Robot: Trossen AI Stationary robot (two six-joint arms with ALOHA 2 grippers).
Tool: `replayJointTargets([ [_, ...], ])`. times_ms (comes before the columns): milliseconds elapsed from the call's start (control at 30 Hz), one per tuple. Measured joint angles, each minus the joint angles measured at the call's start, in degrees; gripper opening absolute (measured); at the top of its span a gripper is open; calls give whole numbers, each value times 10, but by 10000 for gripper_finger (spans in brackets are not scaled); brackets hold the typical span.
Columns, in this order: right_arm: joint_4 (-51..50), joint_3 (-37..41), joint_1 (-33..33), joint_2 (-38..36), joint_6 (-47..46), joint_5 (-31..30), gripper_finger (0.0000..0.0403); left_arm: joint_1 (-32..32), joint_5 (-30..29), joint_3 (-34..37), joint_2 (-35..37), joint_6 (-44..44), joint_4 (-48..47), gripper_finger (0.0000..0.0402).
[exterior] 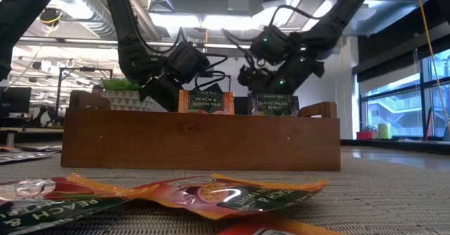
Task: Pick & Place Tea
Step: Put the orange tea bag into the middle section of the wooden organizer
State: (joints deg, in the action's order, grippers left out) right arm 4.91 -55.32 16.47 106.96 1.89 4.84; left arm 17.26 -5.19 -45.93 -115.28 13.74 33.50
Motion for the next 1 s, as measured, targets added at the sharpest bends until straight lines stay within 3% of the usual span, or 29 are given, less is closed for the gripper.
replayJointTargets([
  [167, -67, -14, 15, 0, 2, -67, 49, -2, -2, 0, 0, -2, 0, 75],
  [1000, -78, -14, 33, 0, -1, -62, 49, -3, 0, 1, -1, -6, 3, 75],
])
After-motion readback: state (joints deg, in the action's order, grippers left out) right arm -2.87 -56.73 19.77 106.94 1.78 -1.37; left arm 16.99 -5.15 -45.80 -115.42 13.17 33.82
